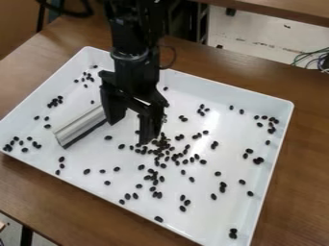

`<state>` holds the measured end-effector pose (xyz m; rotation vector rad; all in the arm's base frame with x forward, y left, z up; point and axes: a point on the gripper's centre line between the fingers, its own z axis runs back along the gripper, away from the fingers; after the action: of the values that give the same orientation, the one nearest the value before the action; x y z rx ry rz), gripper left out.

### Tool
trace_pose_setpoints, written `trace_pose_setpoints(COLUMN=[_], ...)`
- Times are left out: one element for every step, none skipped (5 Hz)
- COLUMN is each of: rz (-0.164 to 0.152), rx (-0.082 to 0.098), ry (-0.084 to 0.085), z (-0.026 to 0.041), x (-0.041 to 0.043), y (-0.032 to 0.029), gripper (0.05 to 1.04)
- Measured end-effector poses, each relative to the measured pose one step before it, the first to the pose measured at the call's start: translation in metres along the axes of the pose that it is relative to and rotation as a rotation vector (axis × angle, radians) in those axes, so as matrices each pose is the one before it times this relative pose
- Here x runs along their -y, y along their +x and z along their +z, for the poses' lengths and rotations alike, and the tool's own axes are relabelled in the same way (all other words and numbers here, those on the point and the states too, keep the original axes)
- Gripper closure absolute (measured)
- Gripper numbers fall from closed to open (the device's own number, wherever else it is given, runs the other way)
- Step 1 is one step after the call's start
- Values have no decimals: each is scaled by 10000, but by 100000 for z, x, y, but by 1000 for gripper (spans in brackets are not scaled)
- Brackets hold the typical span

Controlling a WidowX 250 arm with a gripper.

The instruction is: Sweep into pile

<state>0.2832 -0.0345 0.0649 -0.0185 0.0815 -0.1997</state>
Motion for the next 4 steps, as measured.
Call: trace_pose_setpoints(rz=[-26, -1488, -70, 8], rx=[-214, 329, 501, -3], ry=[-18, 13, 231, 199], z=[-566, -403, -10, -146], x=[54, -3044, -3862, -1744], y=[-240, 196, -708, 190], gripper=[85, 85, 85, 85])
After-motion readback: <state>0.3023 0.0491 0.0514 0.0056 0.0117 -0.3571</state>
